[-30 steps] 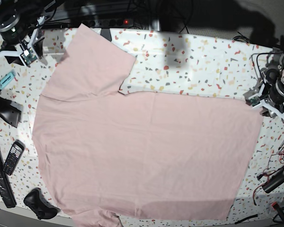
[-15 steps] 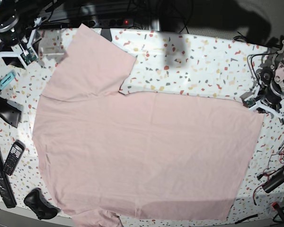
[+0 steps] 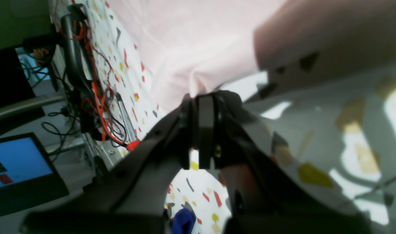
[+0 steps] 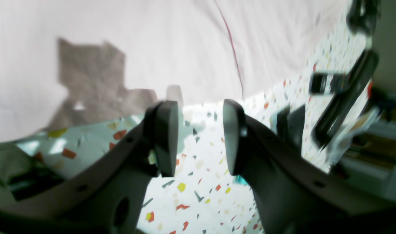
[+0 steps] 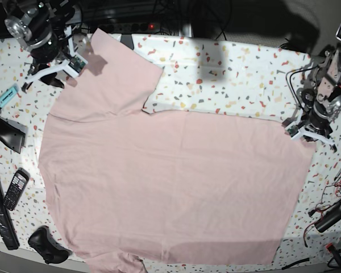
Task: Fold the T-shirt properly
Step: 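Lower both grippers and pinch the shirt edges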
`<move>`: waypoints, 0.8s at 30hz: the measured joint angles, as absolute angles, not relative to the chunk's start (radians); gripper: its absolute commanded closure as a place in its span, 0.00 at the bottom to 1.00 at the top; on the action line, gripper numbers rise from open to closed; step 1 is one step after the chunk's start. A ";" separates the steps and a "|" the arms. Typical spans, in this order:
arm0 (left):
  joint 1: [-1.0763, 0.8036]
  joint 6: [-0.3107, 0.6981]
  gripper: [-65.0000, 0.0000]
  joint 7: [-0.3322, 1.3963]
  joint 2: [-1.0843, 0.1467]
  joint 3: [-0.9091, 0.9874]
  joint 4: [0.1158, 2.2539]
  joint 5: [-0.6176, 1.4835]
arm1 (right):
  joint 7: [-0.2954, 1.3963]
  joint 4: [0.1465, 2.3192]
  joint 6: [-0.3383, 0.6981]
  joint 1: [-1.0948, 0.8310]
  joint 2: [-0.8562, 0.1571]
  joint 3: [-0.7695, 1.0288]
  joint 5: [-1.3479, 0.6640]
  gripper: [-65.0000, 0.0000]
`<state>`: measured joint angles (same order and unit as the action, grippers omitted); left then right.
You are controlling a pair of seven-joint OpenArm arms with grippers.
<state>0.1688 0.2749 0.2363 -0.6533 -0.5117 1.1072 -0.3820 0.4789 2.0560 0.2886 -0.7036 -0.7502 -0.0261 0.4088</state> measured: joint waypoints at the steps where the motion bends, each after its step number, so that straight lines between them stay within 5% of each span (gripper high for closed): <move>1: 0.169 0.275 1.00 0.239 -0.648 -0.512 1.107 -0.403 | 0.484 2.033 0.290 -0.694 -0.750 -0.040 0.425 0.65; 15: 0.169 0.234 1.00 0.289 -0.640 -0.513 1.109 -0.419 | 0.370 1.876 0.443 -0.642 -0.831 -0.075 0.495 0.65; 24: 0.169 0.229 1.00 0.308 -0.640 -0.513 1.110 -0.415 | 0.418 1.845 0.446 -0.494 -0.833 -0.302 0.499 0.65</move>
